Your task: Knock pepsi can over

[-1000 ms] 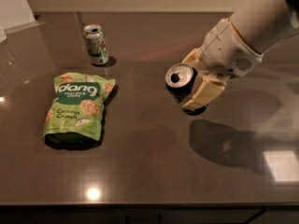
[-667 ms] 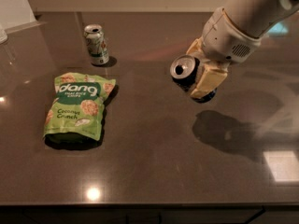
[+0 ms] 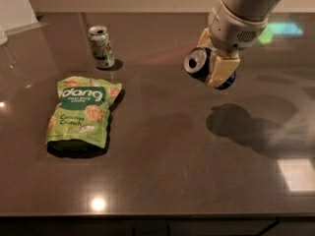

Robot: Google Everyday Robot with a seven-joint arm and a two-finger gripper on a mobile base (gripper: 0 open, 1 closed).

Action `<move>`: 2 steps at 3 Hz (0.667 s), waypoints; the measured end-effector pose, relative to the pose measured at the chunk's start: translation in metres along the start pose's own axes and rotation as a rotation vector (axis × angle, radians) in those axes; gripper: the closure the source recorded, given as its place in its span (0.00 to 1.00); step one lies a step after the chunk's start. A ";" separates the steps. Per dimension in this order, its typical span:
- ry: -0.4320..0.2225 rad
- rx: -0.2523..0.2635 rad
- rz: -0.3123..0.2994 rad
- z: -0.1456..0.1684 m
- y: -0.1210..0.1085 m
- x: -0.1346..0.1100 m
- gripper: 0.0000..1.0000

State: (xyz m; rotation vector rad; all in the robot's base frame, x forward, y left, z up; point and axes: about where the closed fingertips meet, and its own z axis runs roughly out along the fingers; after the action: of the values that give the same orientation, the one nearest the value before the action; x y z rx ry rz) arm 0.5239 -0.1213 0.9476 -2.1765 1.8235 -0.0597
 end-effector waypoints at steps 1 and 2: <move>0.086 0.006 -0.030 0.003 -0.009 0.012 1.00; 0.157 -0.004 -0.075 0.013 -0.010 0.021 1.00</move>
Offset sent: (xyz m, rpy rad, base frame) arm 0.0199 -0.0283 -0.0277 -0.2772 -0.0263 0.0676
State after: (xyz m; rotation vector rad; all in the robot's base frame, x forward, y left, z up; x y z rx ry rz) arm 0.5401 -0.1381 0.9346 -2.3011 1.8237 -0.2500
